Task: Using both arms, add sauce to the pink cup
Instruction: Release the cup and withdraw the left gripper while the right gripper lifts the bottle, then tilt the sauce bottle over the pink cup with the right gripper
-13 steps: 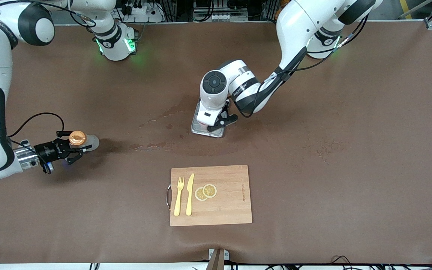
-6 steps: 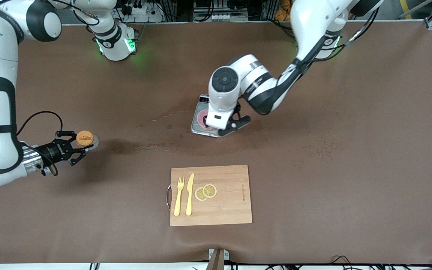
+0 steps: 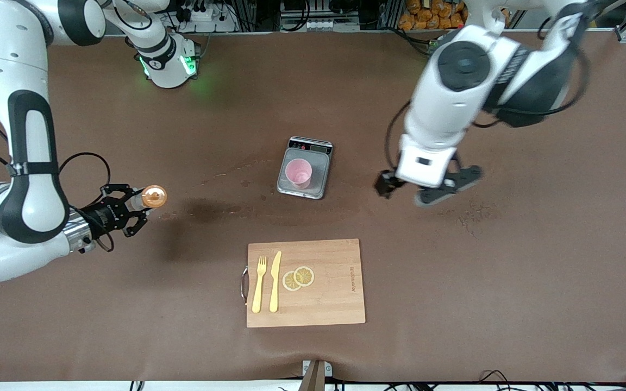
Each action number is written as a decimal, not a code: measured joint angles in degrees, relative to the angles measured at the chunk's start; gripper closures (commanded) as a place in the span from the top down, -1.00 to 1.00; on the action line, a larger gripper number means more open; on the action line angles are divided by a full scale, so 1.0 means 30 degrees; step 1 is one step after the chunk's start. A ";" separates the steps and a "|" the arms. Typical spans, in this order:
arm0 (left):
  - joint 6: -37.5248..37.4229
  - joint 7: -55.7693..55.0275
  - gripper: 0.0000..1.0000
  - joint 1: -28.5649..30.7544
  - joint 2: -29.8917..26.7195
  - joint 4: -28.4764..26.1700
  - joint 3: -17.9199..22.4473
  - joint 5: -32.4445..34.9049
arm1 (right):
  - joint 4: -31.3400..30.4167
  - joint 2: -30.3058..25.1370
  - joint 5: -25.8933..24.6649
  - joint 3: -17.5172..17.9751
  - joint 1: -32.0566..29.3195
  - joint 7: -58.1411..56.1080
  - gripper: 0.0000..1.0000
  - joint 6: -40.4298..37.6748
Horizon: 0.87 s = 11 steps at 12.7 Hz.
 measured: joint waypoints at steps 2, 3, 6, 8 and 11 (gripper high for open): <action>-0.0596 0.2914 1.00 0.1955 -0.0556 0.0000 -0.0023 -0.0146 | 0.0051 -0.0257 -0.0145 0.0004 0.0800 0.1430 -0.43 -0.0004; -0.1138 0.4045 1.00 0.2859 -0.0839 0.0000 -0.0028 -0.0326 | 0.0116 -0.0384 -0.0199 0.0002 0.1266 0.2277 -0.45 -0.0003; -0.2614 0.7195 1.00 0.4897 -0.1841 0.0000 -0.0052 -0.0435 | 0.0724 -0.0472 -0.0228 0.0010 0.2681 0.4900 -0.45 0.0003; -0.3065 0.9166 1.00 0.5549 -0.2527 -0.0004 -0.0022 -0.0512 | 0.1072 -0.0481 -0.0260 0.0005 0.3606 0.6300 -0.45 0.0003; -0.3450 1.0589 1.00 0.6061 -0.2950 -0.0067 0.0123 -0.0750 | 0.1142 -0.0483 -0.0331 0.0002 0.4515 0.8001 -0.45 0.0003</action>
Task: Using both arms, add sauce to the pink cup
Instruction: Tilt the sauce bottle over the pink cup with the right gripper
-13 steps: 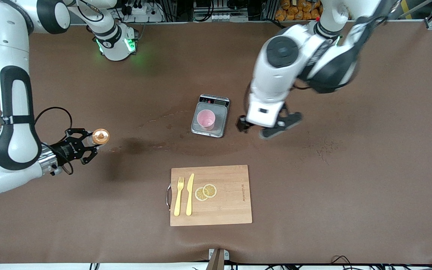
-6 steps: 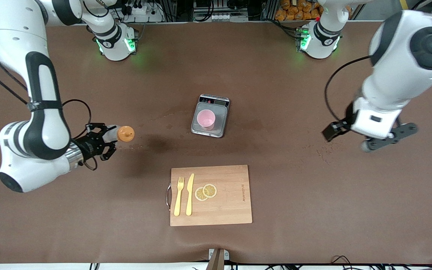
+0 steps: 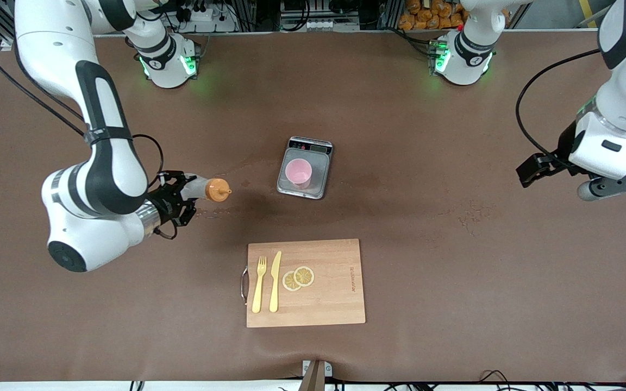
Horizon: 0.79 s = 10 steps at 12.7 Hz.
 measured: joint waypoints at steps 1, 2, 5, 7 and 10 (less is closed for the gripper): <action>-0.0167 0.0535 1.00 -0.0079 -0.0085 -0.0002 0.0508 -0.0354 | 0.0001 -0.0001 -0.0091 -0.0001 0.0234 0.0414 -0.45 0.0000; -0.0339 0.1274 1.00 -0.0371 -0.0225 -0.0006 0.1380 -0.0858 | 0.0005 -0.0001 -0.0406 -0.0002 0.0508 0.0814 -0.45 -0.0003; -0.0747 0.4097 1.00 -0.2469 -0.0895 -0.0033 0.5413 -0.2279 | 0.0007 0.0000 -0.2331 0.0004 0.1744 0.2168 -0.46 -0.0072; -0.1410 0.5207 1.00 -0.3005 -0.1353 -0.0161 0.6535 -0.2931 | 0.0004 0.0003 -0.3449 0.0005 0.2761 0.3301 -0.46 -0.0168; -0.1747 0.5363 1.00 -0.3434 -0.2452 -0.1177 0.7076 -0.3396 | -0.0044 0.0078 -0.4432 0.0001 0.4091 0.4922 -0.46 -0.0225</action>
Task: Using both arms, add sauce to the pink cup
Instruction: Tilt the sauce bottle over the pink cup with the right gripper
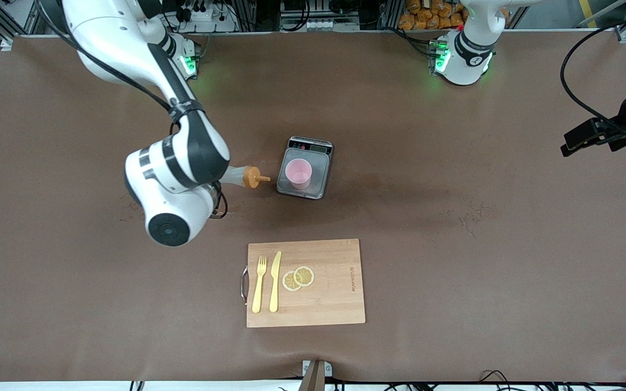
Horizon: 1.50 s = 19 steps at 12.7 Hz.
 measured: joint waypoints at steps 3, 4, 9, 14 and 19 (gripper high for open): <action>-0.0062 0.0023 1.00 -0.0530 -0.0375 -0.0432 0.0349 -0.0003 | -0.0144 0.0171 -0.1398 0.0013 0.1213 0.1210 -0.46 -0.0058; -0.0079 0.0023 1.00 -0.0838 -0.0432 -0.0542 0.0553 -0.0004 | -0.0161 0.0189 -0.1653 0.0011 0.1459 0.1364 -0.46 -0.0261; -0.0528 0.0025 1.00 -0.2191 -0.0866 -0.0777 0.1928 -0.0005 | -0.0209 0.0222 -0.3119 0.0008 0.1960 0.1804 -0.46 -0.1414; -0.0537 0.0026 1.00 -0.2361 -0.0918 -0.0778 0.1936 -0.0005 | -0.0236 0.0646 -0.5004 0.0012 0.2931 0.2455 -0.49 -0.2126; -0.0535 0.0026 1.00 -0.2348 -0.0881 -0.0815 0.1956 -0.0005 | -0.0226 0.0896 -0.5463 -0.0039 0.3509 0.2981 -0.59 -0.2245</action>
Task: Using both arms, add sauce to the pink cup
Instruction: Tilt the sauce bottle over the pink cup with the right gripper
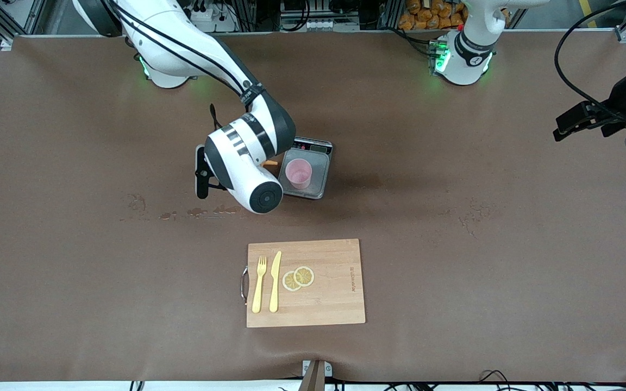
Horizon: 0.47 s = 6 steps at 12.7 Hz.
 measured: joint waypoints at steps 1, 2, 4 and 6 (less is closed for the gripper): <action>0.0007 0.0000 1.00 0.0000 0.0042 0.0013 -0.0023 0.0000 | 0.0000 0.0002 -0.0004 -0.0025 -0.0001 0.0015 -0.59 0.0004; 0.0010 0.0000 1.00 0.0015 0.0077 0.0037 -0.0044 0.0000 | 0.0002 0.0002 -0.0007 -0.0063 -0.0009 0.0021 -0.59 0.0011; 0.0011 0.0055 1.00 0.0559 0.0099 0.0070 -0.0433 0.0001 | 0.0012 0.0002 -0.0008 -0.0130 -0.0041 0.0022 -0.71 0.0045; 0.0011 0.0175 1.00 0.1129 0.0099 0.0080 -0.1026 0.0001 | 0.0016 0.0002 -0.0008 -0.0132 -0.0041 0.0024 -0.84 0.0062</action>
